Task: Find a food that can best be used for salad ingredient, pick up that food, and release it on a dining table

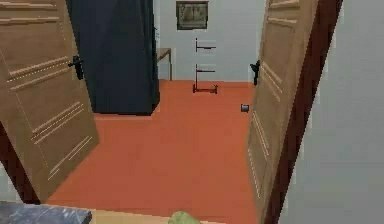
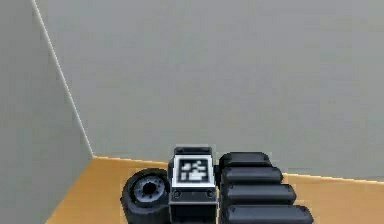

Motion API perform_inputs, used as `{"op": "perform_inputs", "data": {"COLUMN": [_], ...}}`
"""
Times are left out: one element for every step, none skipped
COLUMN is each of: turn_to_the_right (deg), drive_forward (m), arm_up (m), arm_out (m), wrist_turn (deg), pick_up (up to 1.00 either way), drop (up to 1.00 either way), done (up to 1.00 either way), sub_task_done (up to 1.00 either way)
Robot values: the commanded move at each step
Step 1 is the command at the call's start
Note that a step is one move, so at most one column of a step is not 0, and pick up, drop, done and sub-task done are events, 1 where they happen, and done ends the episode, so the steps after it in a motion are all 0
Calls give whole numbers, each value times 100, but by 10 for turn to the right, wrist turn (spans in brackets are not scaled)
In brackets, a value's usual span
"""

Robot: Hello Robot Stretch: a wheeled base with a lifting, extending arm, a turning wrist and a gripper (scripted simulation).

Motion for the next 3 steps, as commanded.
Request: {"op": "perform_inputs", "data": {"turn_to_the_right": [-30,0,0], "drive_forward": [0,55,100], "arm_up": [0,0,0], "arm_out": [0,0,0], "wrist_turn": [0,0,0], "pick_up": [0,0,0], "drop": [0,0,0], "done": [0,0,0], "sub_task_done": [0,0,0]}}
